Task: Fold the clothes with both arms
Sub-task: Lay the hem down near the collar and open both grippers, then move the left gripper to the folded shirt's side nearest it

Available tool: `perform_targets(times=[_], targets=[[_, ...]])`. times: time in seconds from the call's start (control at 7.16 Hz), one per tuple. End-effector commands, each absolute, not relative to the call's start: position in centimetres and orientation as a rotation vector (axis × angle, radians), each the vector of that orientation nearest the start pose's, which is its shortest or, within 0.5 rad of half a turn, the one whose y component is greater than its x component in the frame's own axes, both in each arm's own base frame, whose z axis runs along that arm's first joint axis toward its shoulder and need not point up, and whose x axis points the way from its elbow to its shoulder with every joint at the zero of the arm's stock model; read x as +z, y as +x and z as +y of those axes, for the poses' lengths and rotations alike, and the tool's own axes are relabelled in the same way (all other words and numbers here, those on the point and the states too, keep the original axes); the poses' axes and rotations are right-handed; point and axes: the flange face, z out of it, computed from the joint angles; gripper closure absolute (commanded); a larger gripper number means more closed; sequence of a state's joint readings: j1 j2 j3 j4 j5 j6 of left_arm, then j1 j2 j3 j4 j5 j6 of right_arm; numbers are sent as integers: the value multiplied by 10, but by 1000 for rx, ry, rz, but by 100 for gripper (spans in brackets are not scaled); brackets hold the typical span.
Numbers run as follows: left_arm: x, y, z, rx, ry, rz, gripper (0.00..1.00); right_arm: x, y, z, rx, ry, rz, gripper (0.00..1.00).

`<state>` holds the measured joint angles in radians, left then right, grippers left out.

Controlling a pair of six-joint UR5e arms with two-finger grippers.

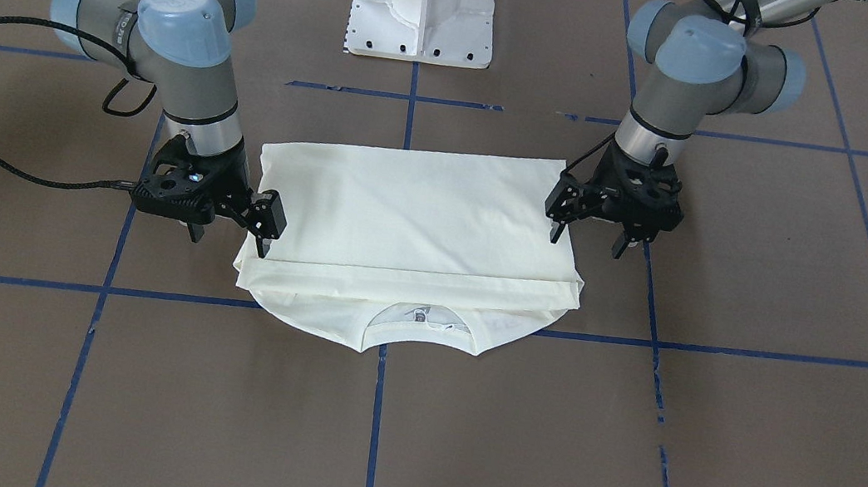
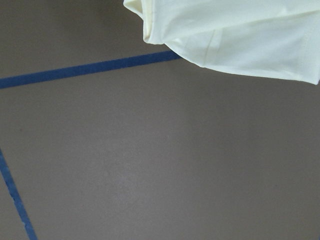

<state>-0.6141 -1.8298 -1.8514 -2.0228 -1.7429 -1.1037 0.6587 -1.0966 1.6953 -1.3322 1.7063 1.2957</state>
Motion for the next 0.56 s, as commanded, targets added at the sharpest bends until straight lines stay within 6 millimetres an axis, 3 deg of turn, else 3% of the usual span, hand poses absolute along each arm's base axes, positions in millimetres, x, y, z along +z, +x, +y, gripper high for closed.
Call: perform_targets(times=[0.0,0.14,0.28,0.42], targets=[[360,423,-357,-117,285,1013,8,314,-444,-496,297,269,-805,0],[363,446,-332,-176,249,1016,29,314,-443,-496,299,272,-804,0],[364,455,-320,-187,225,1020,39,315,-444,-495,299,270,-803,0],[369,459,-313,-179,214,1013,39,314,-444,-495,299,271,-804,0]])
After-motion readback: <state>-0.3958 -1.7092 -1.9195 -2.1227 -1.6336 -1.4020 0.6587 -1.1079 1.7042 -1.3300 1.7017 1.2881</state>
